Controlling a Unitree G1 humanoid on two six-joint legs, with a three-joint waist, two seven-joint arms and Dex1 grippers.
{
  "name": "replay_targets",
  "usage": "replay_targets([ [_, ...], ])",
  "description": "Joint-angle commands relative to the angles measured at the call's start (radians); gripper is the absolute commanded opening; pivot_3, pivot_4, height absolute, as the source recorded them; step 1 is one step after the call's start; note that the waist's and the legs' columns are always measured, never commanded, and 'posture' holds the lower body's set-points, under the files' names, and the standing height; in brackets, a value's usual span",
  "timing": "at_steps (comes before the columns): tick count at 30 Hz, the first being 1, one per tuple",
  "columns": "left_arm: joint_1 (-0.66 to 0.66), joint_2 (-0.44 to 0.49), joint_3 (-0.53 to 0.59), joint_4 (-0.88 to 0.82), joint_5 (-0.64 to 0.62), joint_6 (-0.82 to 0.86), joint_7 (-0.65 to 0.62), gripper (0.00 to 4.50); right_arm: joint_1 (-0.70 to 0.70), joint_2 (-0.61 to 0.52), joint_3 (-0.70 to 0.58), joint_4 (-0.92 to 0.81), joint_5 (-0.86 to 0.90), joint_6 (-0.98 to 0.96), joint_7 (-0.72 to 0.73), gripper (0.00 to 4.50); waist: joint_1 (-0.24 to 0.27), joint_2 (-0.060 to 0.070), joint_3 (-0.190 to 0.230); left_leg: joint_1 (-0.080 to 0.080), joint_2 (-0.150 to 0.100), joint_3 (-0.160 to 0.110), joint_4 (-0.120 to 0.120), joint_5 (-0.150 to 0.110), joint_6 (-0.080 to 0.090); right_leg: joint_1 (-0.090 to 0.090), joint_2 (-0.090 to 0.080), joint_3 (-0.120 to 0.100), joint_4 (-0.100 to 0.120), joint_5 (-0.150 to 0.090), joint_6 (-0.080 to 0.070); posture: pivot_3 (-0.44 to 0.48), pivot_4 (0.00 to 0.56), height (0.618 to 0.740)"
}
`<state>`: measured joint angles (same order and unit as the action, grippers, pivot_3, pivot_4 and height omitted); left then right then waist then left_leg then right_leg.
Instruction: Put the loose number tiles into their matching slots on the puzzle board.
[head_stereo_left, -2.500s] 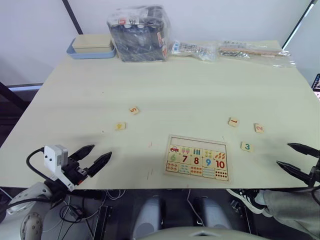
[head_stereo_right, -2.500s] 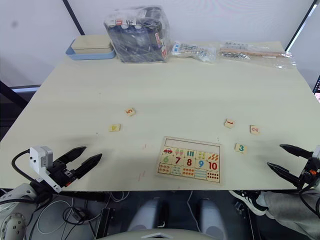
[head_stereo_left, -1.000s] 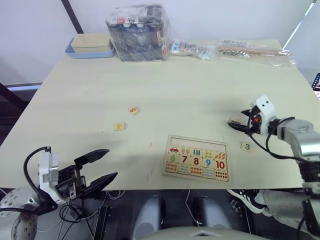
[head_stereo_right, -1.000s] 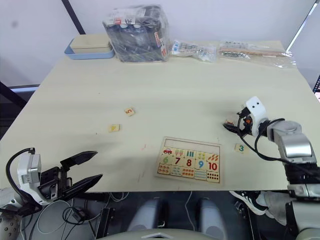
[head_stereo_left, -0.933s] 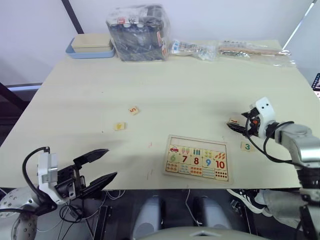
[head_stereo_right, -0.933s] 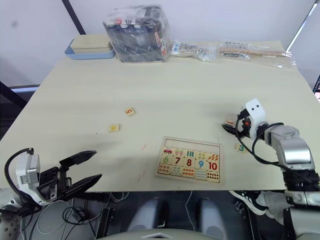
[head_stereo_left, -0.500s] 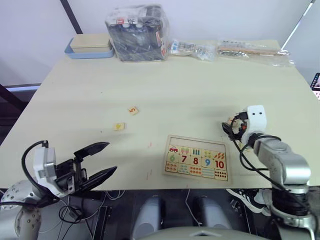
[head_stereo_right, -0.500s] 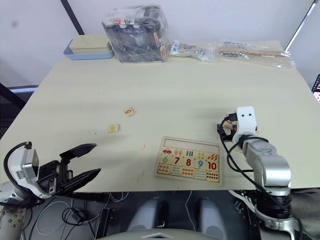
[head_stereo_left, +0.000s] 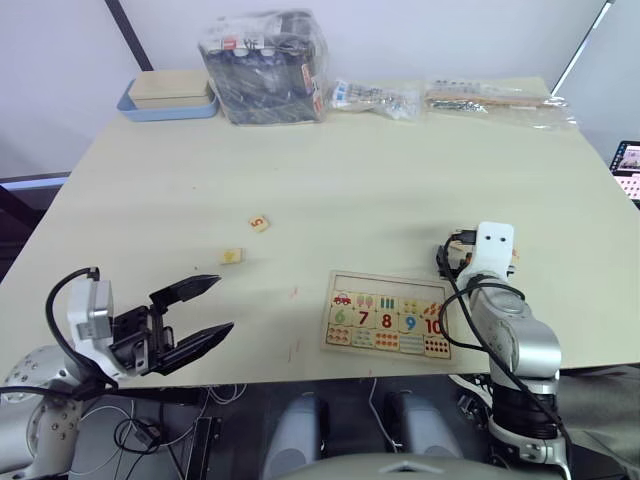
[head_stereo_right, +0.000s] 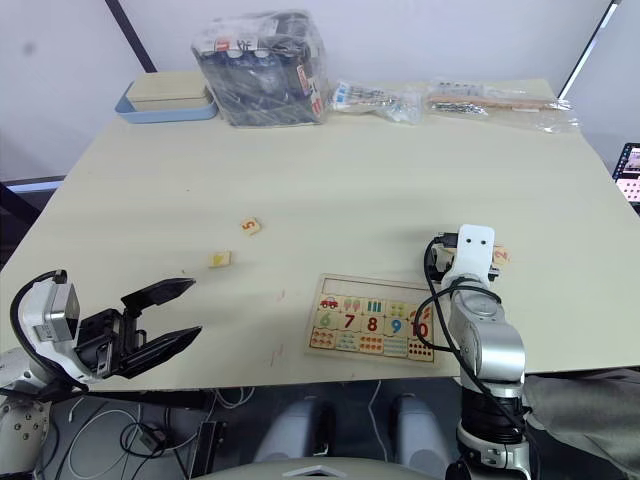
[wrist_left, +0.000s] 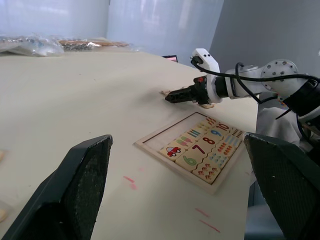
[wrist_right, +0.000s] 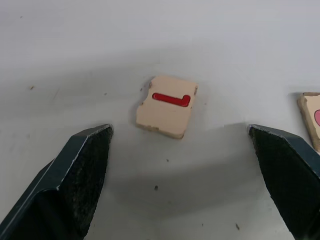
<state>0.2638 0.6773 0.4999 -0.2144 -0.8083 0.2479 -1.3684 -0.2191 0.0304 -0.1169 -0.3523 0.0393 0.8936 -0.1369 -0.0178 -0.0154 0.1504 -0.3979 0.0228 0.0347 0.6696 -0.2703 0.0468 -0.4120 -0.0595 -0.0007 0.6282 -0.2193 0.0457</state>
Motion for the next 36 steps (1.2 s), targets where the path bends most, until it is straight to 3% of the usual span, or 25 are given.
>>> replay_targets([
  [1, 0.004, 0.018, 0.02, -0.049, -0.028, 0.014, 0.013, 4.43, -0.022, 0.009, 0.002, 0.044, -0.004, -0.045, -0.008, 4.5, -0.001, 0.0, 0.0, 0.0, 0.0, 0.0, 0.0, 0.0, 0.0, 0.0, 0.0, 0.0, 0.0, 0.0, 0.0, 0.0, 0.15, 0.74],
  [4, 0.007, 0.022, 0.028, -0.066, -0.036, 0.027, 0.025, 4.43, -0.031, 0.015, 0.007, 0.071, -0.001, -0.069, -0.003, 4.5, -0.001, -0.001, 0.0, 0.001, 0.0, 0.0, 0.0, 0.0, 0.0, 0.0, 0.0, 0.0, 0.0, 0.0, 0.0, 0.0, 0.15, 0.74],
  [7, 0.004, 0.027, 0.033, -0.08, -0.042, 0.037, 0.038, 4.5, -0.036, 0.016, 0.01, 0.088, 0.002, -0.088, 0.003, 3.76, -0.002, -0.001, 0.0, 0.001, 0.0, 0.0, 0.0, 0.0, 0.0, 0.0, 0.0, 0.0, 0.0, 0.0, 0.0, 0.0, 0.15, 0.74],
  [13, -0.001, 0.039, 0.05, -0.084, -0.048, 0.041, 0.056, 4.5, -0.034, 0.01, -0.003, 0.097, 0.015, -0.09, 0.014, 0.85, -0.001, -0.001, 0.0, 0.001, 0.0, 0.0, 0.0, 0.0, 0.0, 0.0, 0.0, 0.0, 0.0, 0.0, 0.0, 0.0, 0.15, 0.74],
  [20, -0.01, 0.042, 0.052, -0.1, -0.065, 0.058, 0.074, 4.5, -0.031, -0.092, -0.009, 0.057, 0.049, -0.074, 0.127, 0.84, 0.001, -0.001, 0.0, 0.001, 0.0, 0.0, 0.0, 0.0, 0.0, 0.0, -0.001, 0.0, 0.0, 0.0, 0.0, 0.0, 0.15, 0.74],
  [26, -0.031, 0.038, 0.022, -0.139, -0.088, 0.098, 0.102, 4.5, -0.075, -0.403, -0.031, -0.003, 0.273, 0.001, 0.537, 0.84, 0.003, 0.001, 0.001, 0.0, -0.001, 0.0, 0.0, 0.0, 0.0, 0.0, -0.002, 0.0, -0.001, 0.0, 0.0, 0.0, 0.15, 0.74],
  [29, -0.056, 0.041, 0.002, -0.149, -0.095, 0.118, 0.112, 4.5, -0.063, -0.658, -0.044, -0.036, 0.411, 0.007, 0.857, 0.84, 0.005, 0.003, 0.003, 0.0, 0.0, 0.0, -0.001, 0.0, 0.001, 0.0, -0.001, 0.0, -0.001, 0.0, 0.0, 0.0, 0.15, 0.74],
  [31, -0.067, 0.042, -0.006, -0.151, -0.097, 0.127, 0.113, 4.5, -0.054, -0.774, -0.05, -0.037, 0.48, 0.011, 0.99, 0.84, 0.005, 0.002, 0.003, 0.0, 0.0, -0.001, -0.001, 0.0, 0.001, 0.001, 0.0, -0.001, -0.002, 0.0, 0.0, 0.0, 0.15, 0.74],
  [36, -0.089, 0.052, -0.026, -0.154, -0.099, 0.145, 0.101, 4.5, 0.114, -1.092, -0.031, -0.011, 0.464, -0.205, 1.378, 0.84, 0.011, 0.001, 0.003, -0.001, 0.0, -0.001, -0.001, 0.0, 0.001, 0.001, 0.0, -0.001, -0.002, 0.0, 0.0, 0.0, 0.15, 0.74],
])
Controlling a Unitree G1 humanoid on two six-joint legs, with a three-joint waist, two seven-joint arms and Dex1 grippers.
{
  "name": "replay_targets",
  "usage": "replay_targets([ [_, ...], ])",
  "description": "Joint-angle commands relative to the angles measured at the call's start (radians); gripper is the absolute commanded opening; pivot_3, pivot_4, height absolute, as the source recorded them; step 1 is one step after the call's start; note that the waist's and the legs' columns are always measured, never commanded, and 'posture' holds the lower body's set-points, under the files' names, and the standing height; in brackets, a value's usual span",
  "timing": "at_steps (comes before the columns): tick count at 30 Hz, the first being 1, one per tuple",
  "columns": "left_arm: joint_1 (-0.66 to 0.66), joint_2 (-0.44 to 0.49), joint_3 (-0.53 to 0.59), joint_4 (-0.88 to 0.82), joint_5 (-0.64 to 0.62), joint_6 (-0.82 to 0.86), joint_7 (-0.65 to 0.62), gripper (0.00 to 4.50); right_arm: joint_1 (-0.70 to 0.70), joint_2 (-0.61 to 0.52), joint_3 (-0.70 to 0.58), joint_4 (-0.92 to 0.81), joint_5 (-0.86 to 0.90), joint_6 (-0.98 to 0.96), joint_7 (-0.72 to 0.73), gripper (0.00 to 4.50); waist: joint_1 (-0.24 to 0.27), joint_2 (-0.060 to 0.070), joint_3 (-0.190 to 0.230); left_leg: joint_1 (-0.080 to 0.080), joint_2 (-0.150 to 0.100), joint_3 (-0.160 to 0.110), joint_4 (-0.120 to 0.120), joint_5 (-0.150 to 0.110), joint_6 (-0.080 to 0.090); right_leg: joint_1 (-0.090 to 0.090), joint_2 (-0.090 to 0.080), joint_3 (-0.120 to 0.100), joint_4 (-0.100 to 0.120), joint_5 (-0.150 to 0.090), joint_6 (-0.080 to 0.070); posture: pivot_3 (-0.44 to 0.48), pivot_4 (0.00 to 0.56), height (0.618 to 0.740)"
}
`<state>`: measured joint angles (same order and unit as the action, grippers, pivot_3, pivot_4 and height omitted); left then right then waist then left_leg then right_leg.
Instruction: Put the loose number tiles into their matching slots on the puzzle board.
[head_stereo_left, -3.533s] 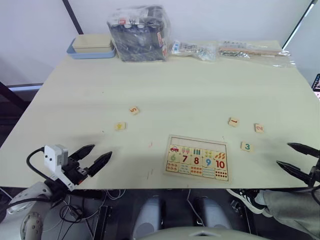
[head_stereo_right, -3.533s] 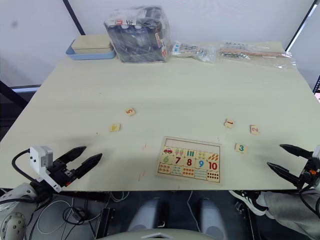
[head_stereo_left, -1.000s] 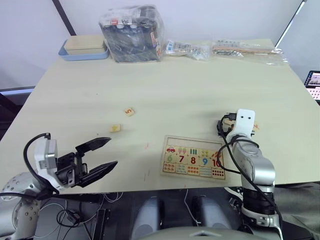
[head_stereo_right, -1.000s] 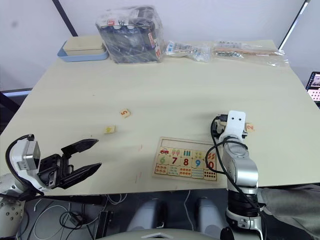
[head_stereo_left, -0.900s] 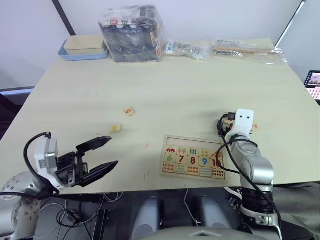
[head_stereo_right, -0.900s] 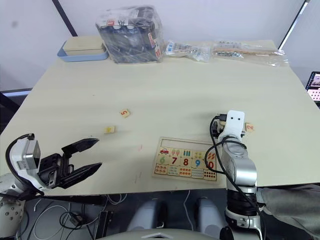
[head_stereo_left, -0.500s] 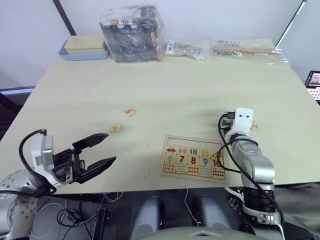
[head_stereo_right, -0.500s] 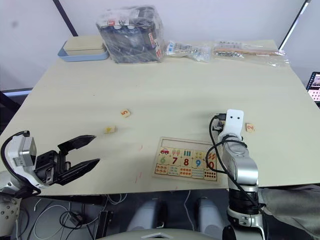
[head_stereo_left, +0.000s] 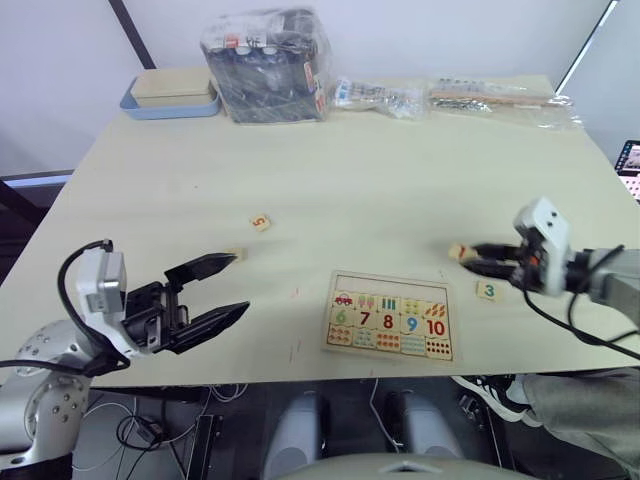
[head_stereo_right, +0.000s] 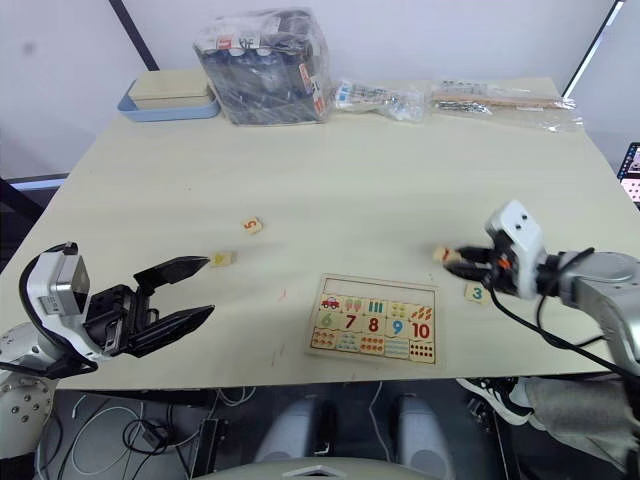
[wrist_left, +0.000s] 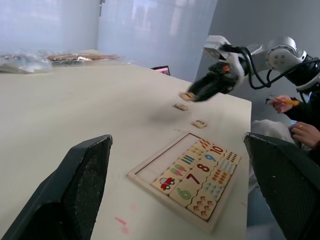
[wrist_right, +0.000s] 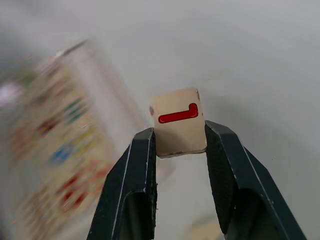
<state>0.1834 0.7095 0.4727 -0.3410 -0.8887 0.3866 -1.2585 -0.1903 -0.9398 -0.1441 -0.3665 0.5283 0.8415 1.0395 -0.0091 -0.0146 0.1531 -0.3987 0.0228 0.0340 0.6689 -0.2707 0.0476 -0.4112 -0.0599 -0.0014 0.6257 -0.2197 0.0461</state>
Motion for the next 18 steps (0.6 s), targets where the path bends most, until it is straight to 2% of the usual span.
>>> replay_targets([
  [1, -0.009, 0.023, -0.002, -0.028, -0.016, 0.006, -0.016, 4.5, 0.118, -0.15, 0.008, 0.022, -0.054, -0.213, 0.235, 0.84, 0.004, -0.001, 0.0, 0.0, 0.0, 0.0, 0.0, 0.0, 0.0, 0.0, 0.0, 0.0, 0.0, 0.0, 0.0, 0.0, 0.15, 0.74],
  [3, -0.008, 0.037, -0.013, -0.032, -0.009, 0.005, -0.037, 4.5, 0.166, -0.188, 0.038, 0.076, -0.111, -0.329, 0.282, 0.84, 0.003, -0.004, 0.0, 0.0, 0.0, 0.0, 0.0, 0.0, 0.0, 0.0, -0.001, 0.0, 0.0, 0.0, 0.001, 0.0, 0.15, 0.74],
  [7, -0.006, 0.07, -0.021, -0.019, 0.003, 0.005, -0.086, 4.5, 0.167, -0.185, 0.108, 0.189, -0.208, -0.486, 0.305, 0.84, -0.004, -0.004, 0.0, 0.001, 0.0, 0.002, 0.001, 0.0, 0.0, 0.0, 0.0, 0.001, 0.001, -0.001, 0.003, 0.0, 0.15, 0.74],
  [13, -0.003, 0.107, -0.026, 0.005, 0.024, -0.007, -0.139, 4.5, 0.123, -0.161, 0.189, 0.319, -0.297, -0.629, 0.32, 0.84, -0.001, -0.004, 0.001, 0.001, 0.0, 0.002, 0.001, 0.0, 0.0, 0.0, 0.0, 0.001, 0.001, 0.0, 0.001, 0.0, 0.15, 0.74],
  [18, 0.005, 0.114, -0.014, 0.003, 0.025, -0.005, -0.148, 4.5, 0.092, -0.14, 0.22, 0.36, -0.317, -0.674, 0.339, 0.84, -0.001, -0.005, 0.0, 0.001, 0.0, 0.002, 0.001, 0.0, 0.0, 0.0, 0.0, 0.001, 0.001, 0.0, 0.001, 0.0, 0.15, 0.74],
])
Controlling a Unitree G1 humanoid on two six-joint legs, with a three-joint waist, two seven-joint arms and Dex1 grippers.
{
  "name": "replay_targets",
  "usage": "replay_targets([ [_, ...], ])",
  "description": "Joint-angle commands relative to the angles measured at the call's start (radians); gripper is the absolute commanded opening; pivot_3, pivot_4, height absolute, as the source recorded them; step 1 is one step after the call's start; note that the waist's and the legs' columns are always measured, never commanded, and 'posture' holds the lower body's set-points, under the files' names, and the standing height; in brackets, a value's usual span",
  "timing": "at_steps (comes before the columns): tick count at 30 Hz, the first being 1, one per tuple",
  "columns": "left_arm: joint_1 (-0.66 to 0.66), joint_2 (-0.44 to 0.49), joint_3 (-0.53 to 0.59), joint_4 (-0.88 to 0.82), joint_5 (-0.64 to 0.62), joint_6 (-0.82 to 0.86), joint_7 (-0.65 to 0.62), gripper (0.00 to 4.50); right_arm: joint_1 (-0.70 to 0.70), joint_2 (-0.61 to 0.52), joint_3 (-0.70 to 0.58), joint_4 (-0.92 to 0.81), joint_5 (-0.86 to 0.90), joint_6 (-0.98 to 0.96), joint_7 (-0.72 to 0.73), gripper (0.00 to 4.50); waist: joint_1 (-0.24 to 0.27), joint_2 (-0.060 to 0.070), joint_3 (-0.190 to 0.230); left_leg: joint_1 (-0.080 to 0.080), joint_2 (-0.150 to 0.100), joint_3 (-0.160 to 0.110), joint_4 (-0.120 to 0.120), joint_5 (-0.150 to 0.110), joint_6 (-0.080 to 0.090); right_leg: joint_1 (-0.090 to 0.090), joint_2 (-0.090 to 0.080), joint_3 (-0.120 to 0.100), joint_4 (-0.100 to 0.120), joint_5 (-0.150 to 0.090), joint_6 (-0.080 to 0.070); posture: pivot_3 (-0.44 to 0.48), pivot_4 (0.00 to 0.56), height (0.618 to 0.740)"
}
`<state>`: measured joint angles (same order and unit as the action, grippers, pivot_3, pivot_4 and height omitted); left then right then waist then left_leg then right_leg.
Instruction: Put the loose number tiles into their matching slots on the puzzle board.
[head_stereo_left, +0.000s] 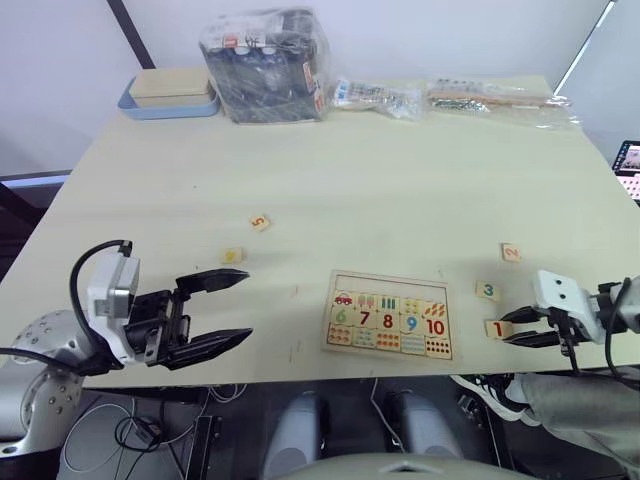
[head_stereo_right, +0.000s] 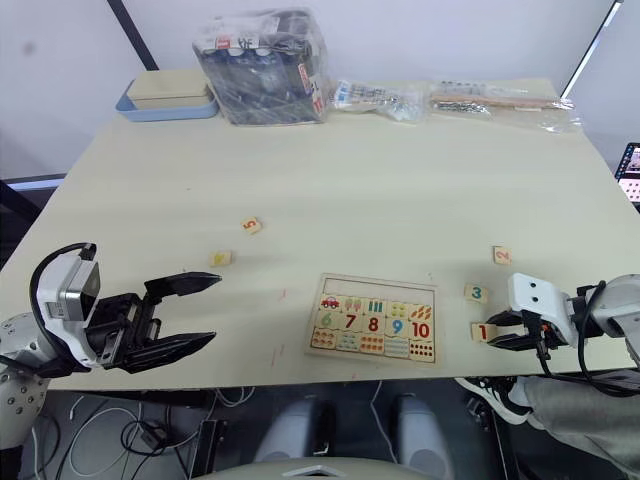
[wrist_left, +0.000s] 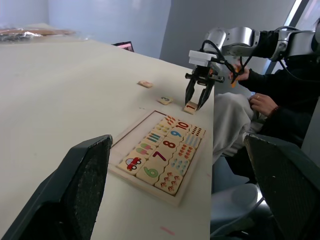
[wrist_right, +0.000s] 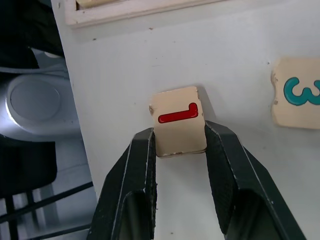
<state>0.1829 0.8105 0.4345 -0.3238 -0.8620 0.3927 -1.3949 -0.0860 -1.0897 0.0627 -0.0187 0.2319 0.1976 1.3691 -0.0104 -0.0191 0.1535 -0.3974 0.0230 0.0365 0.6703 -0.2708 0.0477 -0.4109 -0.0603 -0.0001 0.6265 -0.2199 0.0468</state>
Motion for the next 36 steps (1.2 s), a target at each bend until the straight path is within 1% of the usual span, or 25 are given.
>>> replay_targets([
  [1, 0.01, 0.012, 0.024, -0.018, -0.001, -0.012, -0.012, 4.5, -0.013, 0.011, 0.012, 0.012, -0.021, -0.041, 0.012, 1.34, 0.0, 0.0, 0.0, 0.0, 0.0, 0.0, 0.0, 0.0, 0.0, 0.0, 0.0, 0.0, 0.0, 0.0, 0.0, 0.0, 0.15, 0.74],
  [2, 0.014, 0.011, 0.023, -0.02, -0.001, -0.013, -0.012, 4.5, -0.012, 0.012, 0.004, 0.011, -0.021, -0.055, 0.01, 1.88, 0.0, 0.0, 0.0, 0.0, 0.0, 0.0, 0.0, 0.0, 0.0, 0.0, 0.0, 0.0, 0.0, 0.0, 0.0, 0.0, 0.15, 0.74],
  [3, 0.017, 0.01, 0.023, -0.022, 0.0, -0.014, -0.012, 4.5, -0.011, 0.013, -0.002, 0.011, -0.021, -0.065, 0.008, 2.19, 0.0, 0.0, 0.0, 0.0, 0.0, 0.0, 0.0, 0.0, 0.0, 0.0, 0.0, 0.0, 0.0, 0.0, 0.0, 0.0, 0.15, 0.74],
  [5, 0.019, 0.01, 0.021, -0.022, 0.001, -0.016, -0.013, 4.5, -0.009, 0.017, -0.024, 0.01, -0.02, -0.081, -0.009, 3.17, -0.001, 0.0, 0.0, 0.0, 0.0, 0.0, 0.0, 0.0, 0.0, 0.0, 0.0, 0.0, 0.0, 0.0, 0.0, 0.0, 0.15, 0.74],
  [7, 0.022, 0.009, 0.02, -0.022, 0.003, -0.019, -0.012, 4.5, 0.01, 0.003, -0.053, -0.006, -0.006, -0.078, -0.009, 4.02, 0.001, 0.0, 0.0, 0.0, 0.0, 0.0, 0.0, 0.0, 0.0, 0.0, 0.0, 0.0, 0.0, 0.0, 0.0, 0.0, 0.15, 0.74],
  [10, 0.028, 0.002, 0.015, -0.019, 0.012, -0.03, -0.014, 4.5, 0.091, -0.001, -0.121, -0.062, 0.027, -0.06, -0.033, 4.02, 0.006, 0.0, 0.0, 0.0, 0.0, 0.0, 0.0, 0.0, 0.0, 0.0, 0.0, 0.0, 0.0, 0.0, 0.0, 0.0, 0.15, 0.74],
  [13, 0.034, -0.006, 0.01, -0.018, 0.019, -0.041, -0.014, 4.5, 0.172, 0.024, -0.17, -0.104, 0.039, -0.04, -0.081, 4.02, 0.02, 0.0, 0.0, 0.0, 0.0, 0.0, 0.0, 0.0, 0.0, 0.0, 0.0, 0.0, 0.0, 0.0, 0.0, 0.0, 0.15, 0.74],
  [22, 0.023, -0.01, -0.005, 0.0, 0.03, -0.058, -0.022, 4.5, 0.251, 0.092, -0.205, -0.089, 0.029, -0.08, -0.167, 4.02, 0.024, 0.0, 0.0, 0.001, 0.0, 0.0, 0.001, 0.0, 0.0, 0.002, 0.0, 0.0, 0.0, 0.0, 0.0, 0.0, 0.15, 0.74],
  [23, 0.021, -0.01, -0.005, 0.003, 0.031, -0.058, -0.024, 4.5, 0.26, 0.097, -0.206, -0.084, 0.026, -0.092, -0.169, 3.78, 0.024, 0.0, 0.0, 0.001, 0.0, 0.0, 0.001, 0.0, 0.0, 0.002, 0.0, 0.0, 0.0, 0.0, 0.0, 0.0, 0.15, 0.74],
  [25, 0.021, -0.012, -0.005, 0.008, 0.034, -0.061, -0.028, 4.5, 0.277, 0.115, -0.214, -0.07, 0.023, -0.125, -0.18, 3.12, 0.024, 0.0, 0.0, 0.001, 0.0, 0.0, 0.001, 0.0, 0.0, 0.001, 0.0, 0.0, 0.0, 0.0, 0.0, 0.0, 0.15, 0.74],
  [26, 0.021, -0.013, -0.006, 0.01, 0.035, -0.063, -0.03, 4.5, 0.283, 0.127, -0.217, -0.062, 0.024, -0.145, -0.186, 2.68, 0.024, 0.0, 0.0, 0.001, 0.0, 0.0, 0.001, 0.0, 0.0, 0.002, 0.0, 0.0, 0.0, 0.0, 0.0, 0.0, 0.15, 0.74],
  [27, 0.023, -0.014, -0.006, 0.013, 0.036, -0.065, -0.033, 4.5, 0.288, 0.144, -0.22, -0.047, 0.02, -0.183, -0.193, 2.1, 0.024, -0.001, -0.001, 0.001, 0.0, 0.0, 0.001, 0.0, 0.0, 0.002, 0.0, 0.0, 0.0, 0.0, 0.0, 0.0, 0.15, 0.74],
  [29, 0.024, -0.015, -0.007, 0.018, 0.039, -0.07, -0.036, 4.5, 0.295, 0.164, -0.22, -0.025, 0.017, -0.234, -0.193, 2.1, 0.023, -0.002, -0.002, 0.001, 0.0, 0.0, 0.001, 0.0, 0.0, 0.002, 0.001, 0.0, 0.0, 0.0, 0.0, 0.0, 0.15, 0.74],
  [31, 0.024, -0.017, -0.008, 0.023, 0.042, -0.075, -0.039, 4.5, 0.292, 0.187, -0.219, 0.001, 0.045, -0.285, -0.162, 2.1, 0.023, -0.003, -0.002, 0.002, 0.0, 0.0, 0.001, 0.0, 0.0, 0.002, 0.001, 0.0, 0.0, 0.0, 0.0, 0.0, 0.15, 0.74],
  [36, 0.029, -0.023, -0.009, 0.035, 0.049, -0.087, -0.051, 4.5, 0.294, 0.187, -0.211, 0.036, 0.035, -0.314, -0.156, 2.1, 0.023, -0.003, -0.002, 0.002, 0.0, 0.0, 0.001, 0.0, 0.0, 0.002, 0.001, 0.0, 0.0, 0.0, 0.0, 0.0, 0.15, 0.74],
])
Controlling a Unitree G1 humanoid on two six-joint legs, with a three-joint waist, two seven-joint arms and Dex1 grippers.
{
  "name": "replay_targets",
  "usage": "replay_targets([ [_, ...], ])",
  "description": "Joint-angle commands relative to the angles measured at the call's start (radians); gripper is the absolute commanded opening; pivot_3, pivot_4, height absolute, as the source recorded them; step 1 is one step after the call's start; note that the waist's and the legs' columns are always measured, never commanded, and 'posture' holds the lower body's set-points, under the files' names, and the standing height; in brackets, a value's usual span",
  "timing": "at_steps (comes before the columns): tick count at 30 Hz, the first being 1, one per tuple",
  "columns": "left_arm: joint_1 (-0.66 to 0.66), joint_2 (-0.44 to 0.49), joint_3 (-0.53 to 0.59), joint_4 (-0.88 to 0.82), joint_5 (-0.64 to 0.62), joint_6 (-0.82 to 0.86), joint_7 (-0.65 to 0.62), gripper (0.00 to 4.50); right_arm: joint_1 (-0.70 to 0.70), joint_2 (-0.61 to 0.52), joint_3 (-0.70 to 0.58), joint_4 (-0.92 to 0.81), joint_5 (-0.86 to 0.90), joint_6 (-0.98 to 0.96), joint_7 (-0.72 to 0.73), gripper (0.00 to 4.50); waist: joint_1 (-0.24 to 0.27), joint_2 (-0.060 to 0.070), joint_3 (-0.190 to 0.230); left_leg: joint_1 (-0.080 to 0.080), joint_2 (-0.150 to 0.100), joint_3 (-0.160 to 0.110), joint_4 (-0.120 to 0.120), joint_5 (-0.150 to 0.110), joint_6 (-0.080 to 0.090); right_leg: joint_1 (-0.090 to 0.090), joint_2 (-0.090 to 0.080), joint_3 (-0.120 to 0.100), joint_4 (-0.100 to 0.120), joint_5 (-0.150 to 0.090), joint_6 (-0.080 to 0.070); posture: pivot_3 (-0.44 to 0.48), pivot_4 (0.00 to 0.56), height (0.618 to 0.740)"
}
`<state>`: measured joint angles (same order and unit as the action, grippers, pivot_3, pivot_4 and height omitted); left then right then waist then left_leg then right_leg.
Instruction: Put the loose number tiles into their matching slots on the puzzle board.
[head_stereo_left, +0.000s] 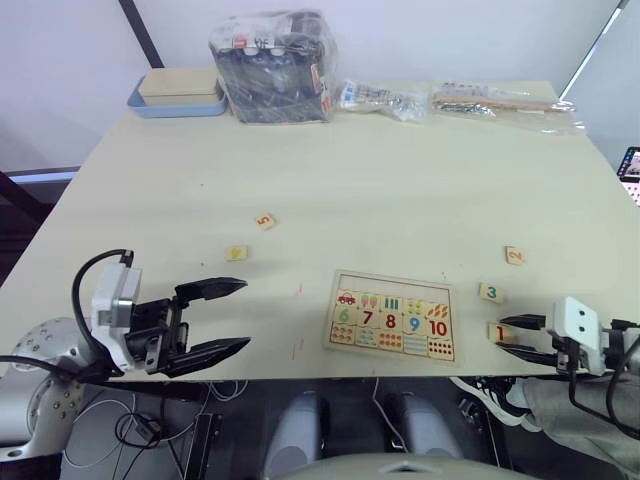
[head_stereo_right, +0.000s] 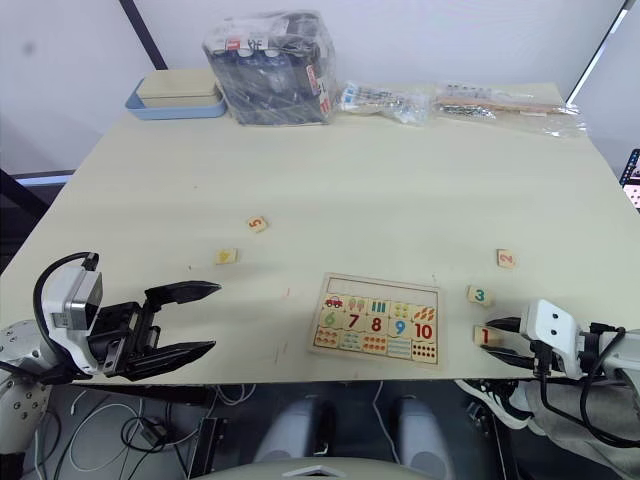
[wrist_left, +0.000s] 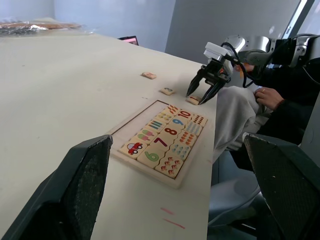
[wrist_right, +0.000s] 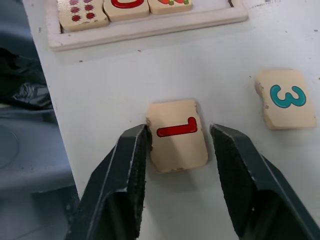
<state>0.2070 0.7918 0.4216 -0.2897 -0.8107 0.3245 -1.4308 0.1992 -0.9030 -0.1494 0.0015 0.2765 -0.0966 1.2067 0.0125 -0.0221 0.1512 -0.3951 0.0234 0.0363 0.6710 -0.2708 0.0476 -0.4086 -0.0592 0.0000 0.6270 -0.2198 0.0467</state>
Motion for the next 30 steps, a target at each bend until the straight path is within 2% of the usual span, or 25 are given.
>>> replay_targets([
  [1, 0.006, -0.005, 0.004, 0.003, -0.001, -0.022, -0.018, 4.5, 0.009, 0.001, 0.001, 0.022, -0.01, -0.026, 0.007, 2.1, 0.0, 0.0, 0.0, 0.0, 0.0, 0.0, 0.0, 0.0, 0.0, 0.0, 0.0, 0.0, 0.0, 0.0, 0.0, 0.0, 0.15, 0.74],
  [27, 0.001, -0.003, -0.001, 0.06, 0.031, -0.065, -0.08, 4.5, 0.033, 0.014, 0.012, 0.121, 0.026, -0.075, 0.035, 2.1, 0.002, -0.001, -0.001, 0.0, 0.0, 0.0, 0.0, 0.0, 0.0, 0.0, 0.0, 0.0, 0.0, 0.0, 0.0, 0.0, 0.15, 0.74],
  [30, 0.003, -0.005, -0.001, 0.059, 0.031, -0.065, -0.08, 4.5, 0.024, 0.016, 0.013, 0.141, 0.027, -0.081, 0.042, 1.22, 0.001, -0.002, -0.002, 0.0, 0.0, 0.0, 0.0, 0.0, 0.0, 0.0, 0.0, 0.0, 0.0, 0.0, 0.0, 0.0, 0.15, 0.74],
])
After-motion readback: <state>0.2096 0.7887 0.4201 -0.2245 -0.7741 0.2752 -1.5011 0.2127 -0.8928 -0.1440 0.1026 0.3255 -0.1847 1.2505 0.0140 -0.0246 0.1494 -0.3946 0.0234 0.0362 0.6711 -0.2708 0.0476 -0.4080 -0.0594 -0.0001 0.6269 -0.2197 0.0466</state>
